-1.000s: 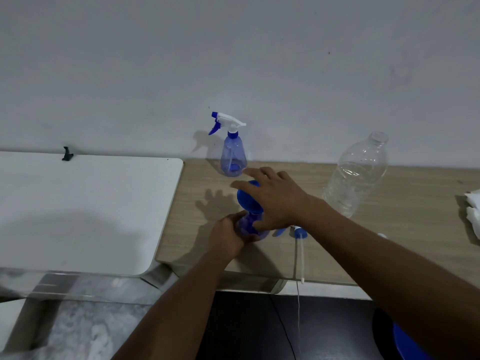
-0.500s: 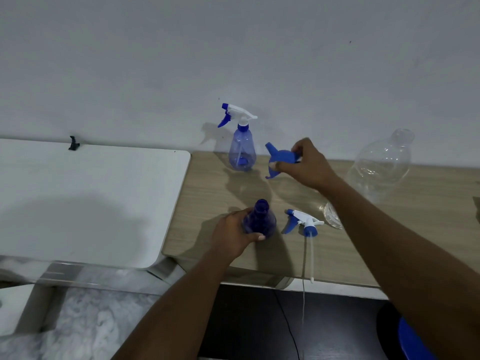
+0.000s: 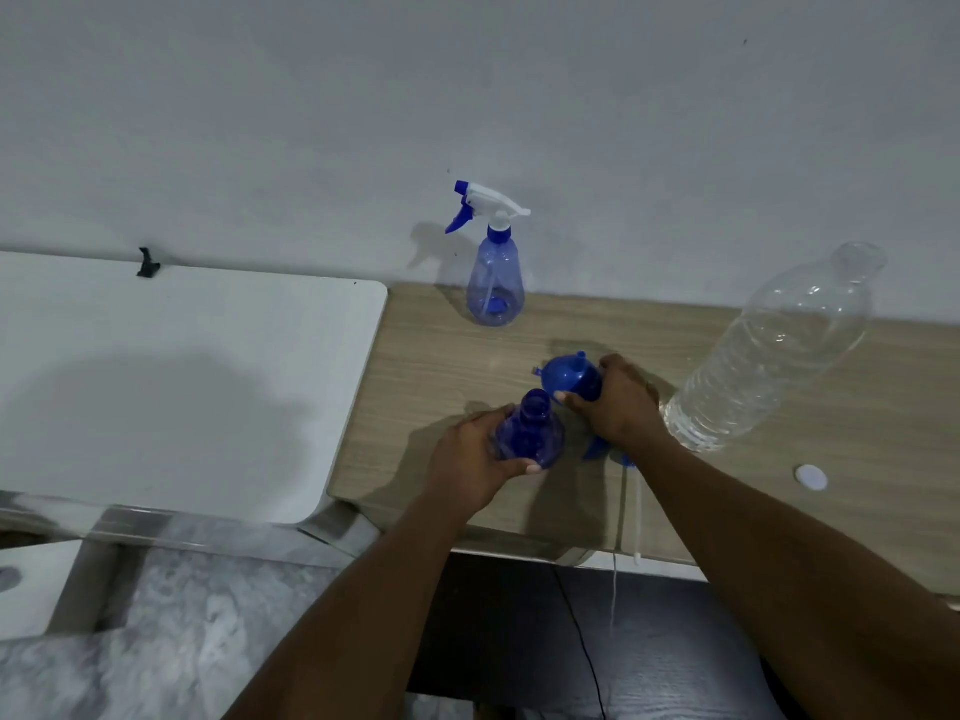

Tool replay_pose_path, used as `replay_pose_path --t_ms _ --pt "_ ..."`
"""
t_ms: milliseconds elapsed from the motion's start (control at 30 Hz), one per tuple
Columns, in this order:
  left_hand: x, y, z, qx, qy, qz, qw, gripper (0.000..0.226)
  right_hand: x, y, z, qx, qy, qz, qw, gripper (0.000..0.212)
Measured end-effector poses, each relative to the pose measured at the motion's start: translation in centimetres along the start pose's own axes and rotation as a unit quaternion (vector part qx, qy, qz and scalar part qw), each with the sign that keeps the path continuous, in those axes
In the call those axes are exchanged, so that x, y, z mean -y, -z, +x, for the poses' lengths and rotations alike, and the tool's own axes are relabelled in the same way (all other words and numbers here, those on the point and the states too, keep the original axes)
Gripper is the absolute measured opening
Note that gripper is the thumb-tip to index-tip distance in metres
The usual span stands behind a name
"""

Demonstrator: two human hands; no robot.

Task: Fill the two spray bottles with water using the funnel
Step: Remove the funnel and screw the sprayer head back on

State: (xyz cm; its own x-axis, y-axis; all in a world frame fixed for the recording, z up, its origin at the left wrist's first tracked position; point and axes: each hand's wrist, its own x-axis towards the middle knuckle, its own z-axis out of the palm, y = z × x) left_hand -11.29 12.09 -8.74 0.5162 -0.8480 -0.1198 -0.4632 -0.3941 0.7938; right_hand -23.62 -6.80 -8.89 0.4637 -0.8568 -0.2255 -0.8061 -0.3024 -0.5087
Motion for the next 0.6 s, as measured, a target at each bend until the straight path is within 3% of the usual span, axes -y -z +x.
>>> replay_pose_path --t_ms 100,300,467,600 --pt "0.0 0.0 -0.1 0.000 0.000 -0.001 1.000 0.085 -0.3 0.5 -0.6 -0.001 -0.005 0.006 1.000 0.068" --pt "-0.1 0.0 -0.1 0.001 0.002 0.002 1.000 0.083 -3.2 0.3 -3.2 0.032 0.008 -0.101 0.994 0.035" --pt "0.1 -0.2 -0.1 -0.006 0.003 0.006 1.000 0.082 -4.0 0.6 -4.0 0.012 0.030 -0.053 0.998 0.028" --pt "-0.1 0.0 -0.1 0.000 0.001 0.016 1.000 0.081 -3.0 2.6 -4.1 0.045 0.049 -0.001 0.998 0.020"
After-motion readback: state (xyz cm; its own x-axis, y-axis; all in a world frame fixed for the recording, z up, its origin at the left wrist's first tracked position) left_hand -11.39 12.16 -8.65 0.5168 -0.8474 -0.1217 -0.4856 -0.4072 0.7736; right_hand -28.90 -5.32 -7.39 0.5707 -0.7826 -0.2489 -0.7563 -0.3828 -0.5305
